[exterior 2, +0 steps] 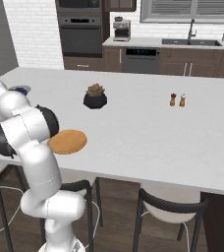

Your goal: Pick the chicken drumstick and lime from their plates and place them in the bowl. Then put the bowl in the fridge.

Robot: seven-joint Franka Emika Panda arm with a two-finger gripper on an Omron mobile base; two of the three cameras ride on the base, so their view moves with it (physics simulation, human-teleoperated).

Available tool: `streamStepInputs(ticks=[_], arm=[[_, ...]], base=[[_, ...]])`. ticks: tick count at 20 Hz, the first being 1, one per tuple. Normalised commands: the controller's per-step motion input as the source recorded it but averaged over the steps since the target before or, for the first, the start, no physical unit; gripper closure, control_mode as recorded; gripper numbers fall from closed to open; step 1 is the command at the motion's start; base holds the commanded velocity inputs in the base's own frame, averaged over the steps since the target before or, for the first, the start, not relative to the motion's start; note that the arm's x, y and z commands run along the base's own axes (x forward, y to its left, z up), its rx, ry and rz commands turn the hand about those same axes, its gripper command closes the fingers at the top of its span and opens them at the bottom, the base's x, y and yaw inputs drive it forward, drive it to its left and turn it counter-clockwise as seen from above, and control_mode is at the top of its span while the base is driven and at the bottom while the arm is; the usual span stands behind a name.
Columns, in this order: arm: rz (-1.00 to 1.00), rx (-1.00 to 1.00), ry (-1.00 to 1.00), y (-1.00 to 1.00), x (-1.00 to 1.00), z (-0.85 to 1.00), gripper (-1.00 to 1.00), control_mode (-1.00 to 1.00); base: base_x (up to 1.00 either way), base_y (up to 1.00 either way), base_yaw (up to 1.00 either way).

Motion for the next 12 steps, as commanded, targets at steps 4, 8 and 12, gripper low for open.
streamStepInputs(ticks=[4,8,12], arm=[[-0.02,0.0,0.0,0.34,0.03,-0.17,1.0,-1.0],[0.0,0.0,0.0,0.26,0.28,-0.36,1.0,-1.0],[0.0,-0.01,0.0,0.04,0.31,-0.51,1.0,-1.0]], base=[[0.0,0.0,0.0],[0.0,0.0,0.0],[0.0,0.0,0.0]])
